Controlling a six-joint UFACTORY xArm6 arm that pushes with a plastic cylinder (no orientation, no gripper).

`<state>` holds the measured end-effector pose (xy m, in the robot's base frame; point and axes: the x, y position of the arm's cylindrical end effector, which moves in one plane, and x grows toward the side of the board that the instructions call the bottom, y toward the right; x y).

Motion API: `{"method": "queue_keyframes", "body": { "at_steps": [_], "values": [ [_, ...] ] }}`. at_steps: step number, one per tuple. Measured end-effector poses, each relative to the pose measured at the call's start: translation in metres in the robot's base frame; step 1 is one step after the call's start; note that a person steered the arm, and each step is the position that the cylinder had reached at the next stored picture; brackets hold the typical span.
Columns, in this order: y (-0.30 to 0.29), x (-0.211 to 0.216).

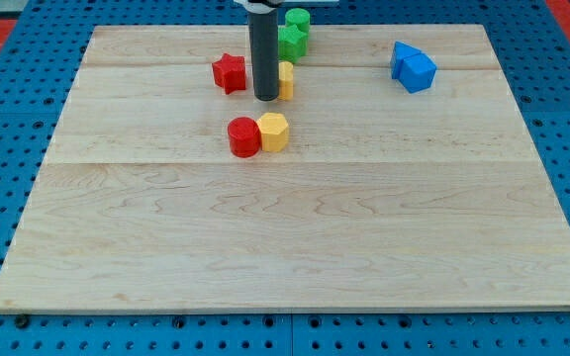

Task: Push the yellow hexagon to the bottom side of the yellow heart

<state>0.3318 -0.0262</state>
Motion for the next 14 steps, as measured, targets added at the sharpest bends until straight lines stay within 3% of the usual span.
{"method": "queue_keyframes", "body": {
  "at_steps": [1, 3, 4, 5, 6, 8, 9, 10, 11, 12, 13, 14],
  "values": [
    [0.003, 0.016],
    [0.007, -0.013],
    [0.010, 0.009],
    [0.025, 0.109],
    [0.011, 0.160],
    [0.062, 0.222],
    [-0.009, 0.245],
    [-0.033, 0.219],
    [0.003, 0.180],
    [0.004, 0.178],
    [0.001, 0.204],
    [0.009, 0.169]
  ]
}}
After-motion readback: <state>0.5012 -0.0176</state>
